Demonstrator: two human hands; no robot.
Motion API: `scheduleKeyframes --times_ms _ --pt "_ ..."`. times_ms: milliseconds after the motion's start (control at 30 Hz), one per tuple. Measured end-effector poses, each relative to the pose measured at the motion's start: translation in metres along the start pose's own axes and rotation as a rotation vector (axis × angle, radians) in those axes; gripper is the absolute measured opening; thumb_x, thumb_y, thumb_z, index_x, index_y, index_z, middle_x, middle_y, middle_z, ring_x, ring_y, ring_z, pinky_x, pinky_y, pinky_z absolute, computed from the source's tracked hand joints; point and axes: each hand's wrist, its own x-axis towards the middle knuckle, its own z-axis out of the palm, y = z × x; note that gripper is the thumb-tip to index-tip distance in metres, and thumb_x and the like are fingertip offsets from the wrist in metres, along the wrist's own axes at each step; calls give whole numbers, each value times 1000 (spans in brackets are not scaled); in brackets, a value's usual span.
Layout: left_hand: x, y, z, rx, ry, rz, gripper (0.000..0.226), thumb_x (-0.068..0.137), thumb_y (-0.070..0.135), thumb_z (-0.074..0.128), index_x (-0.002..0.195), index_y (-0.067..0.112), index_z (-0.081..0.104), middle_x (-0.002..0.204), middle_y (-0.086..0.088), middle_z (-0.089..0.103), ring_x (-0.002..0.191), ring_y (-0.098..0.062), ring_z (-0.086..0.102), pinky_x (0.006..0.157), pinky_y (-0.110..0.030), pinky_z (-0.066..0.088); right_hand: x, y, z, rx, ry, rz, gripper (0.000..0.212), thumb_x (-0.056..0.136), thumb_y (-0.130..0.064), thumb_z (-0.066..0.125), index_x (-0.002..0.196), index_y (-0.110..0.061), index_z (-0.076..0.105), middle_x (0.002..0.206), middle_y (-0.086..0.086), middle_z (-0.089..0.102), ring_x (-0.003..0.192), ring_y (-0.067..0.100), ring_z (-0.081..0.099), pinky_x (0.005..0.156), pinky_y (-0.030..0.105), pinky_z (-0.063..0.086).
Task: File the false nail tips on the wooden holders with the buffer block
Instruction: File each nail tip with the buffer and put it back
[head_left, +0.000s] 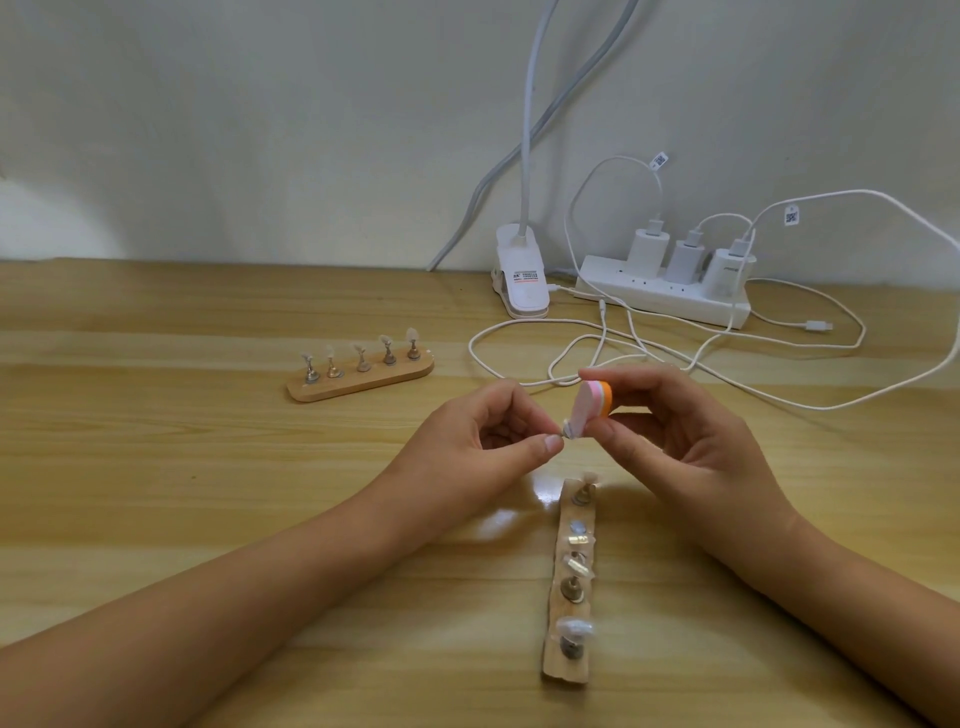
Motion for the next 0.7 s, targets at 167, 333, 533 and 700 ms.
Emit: scheduleKeyframes --times_ms 167,333,533,700 --pt "0 1 0 13 -5 -2 10 86 9 71 82 17 66 90 -17 67 79 -12 59 78 -32 49 0 0 -1 -8 -33 5 32 87 -20 66 119 -22 65 110 4 68 104 22 67 93 29 55" --pt "1 0 0 14 -7 -2 14 86 10 71 80 21 65 84 -7 66 79 -11 59 80 -37 50 1 1 -1 -56 -41 -40 32 91 -23 65 123 -24 64 109 1 66 103 22 65 92 26 53" --pt "2 -3 0 18 16 -7 11 87 11 70 82 20 65 83 -8 67 78 -12 60 79 -38 51 0 1 -1 -75 -51 -83 27 94 -21 66 121 -22 65 105 2 66 100 23 66 91 30 55" --pt "2 -3 0 21 12 -5 14 87 10 70 81 21 64 80 0 65 76 -9 60 74 -28 50 -1 1 1 -79 -53 -122 31 90 -13 67 120 -19 64 106 7 65 98 24 65 89 28 54"
